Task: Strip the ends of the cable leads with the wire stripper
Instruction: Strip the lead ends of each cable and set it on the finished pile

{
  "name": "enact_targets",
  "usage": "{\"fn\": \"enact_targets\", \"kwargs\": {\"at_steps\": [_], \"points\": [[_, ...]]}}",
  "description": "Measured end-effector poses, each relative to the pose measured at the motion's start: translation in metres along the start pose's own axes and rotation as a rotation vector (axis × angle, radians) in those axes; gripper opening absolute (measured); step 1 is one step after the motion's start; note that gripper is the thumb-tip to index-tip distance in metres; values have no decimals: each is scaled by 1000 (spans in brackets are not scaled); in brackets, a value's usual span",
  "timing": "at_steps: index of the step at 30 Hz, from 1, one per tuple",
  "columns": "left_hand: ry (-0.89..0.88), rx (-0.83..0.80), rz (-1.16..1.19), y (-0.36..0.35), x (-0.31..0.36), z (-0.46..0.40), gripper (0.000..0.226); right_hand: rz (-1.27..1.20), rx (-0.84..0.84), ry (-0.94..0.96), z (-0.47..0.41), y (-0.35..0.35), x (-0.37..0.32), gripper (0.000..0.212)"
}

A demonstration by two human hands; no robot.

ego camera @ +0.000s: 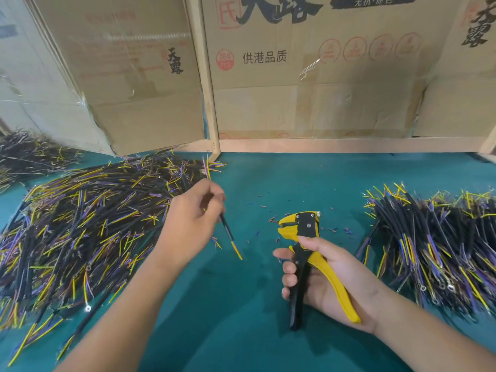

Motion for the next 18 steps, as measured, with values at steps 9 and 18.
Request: {"fn": "enact_targets", "kwargs": {"at_steps": [9,18], "points": [[183,27,367,-4,-9,-1,26,-7,-7,-8,-3,4,1,62],[280,-36,598,-17,-12,2,30,-5,-3,11,2,-2,-2,61]]}}
Point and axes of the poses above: each hand's wrist, its own z-axis away from the middle knuckle, its own y-axis out of the back of the hand, x = y × z, the point moved 8 cm from there along -z, towards the middle knuckle, and after that the axes turned 4 degrees about y, right-handed, at the moved point
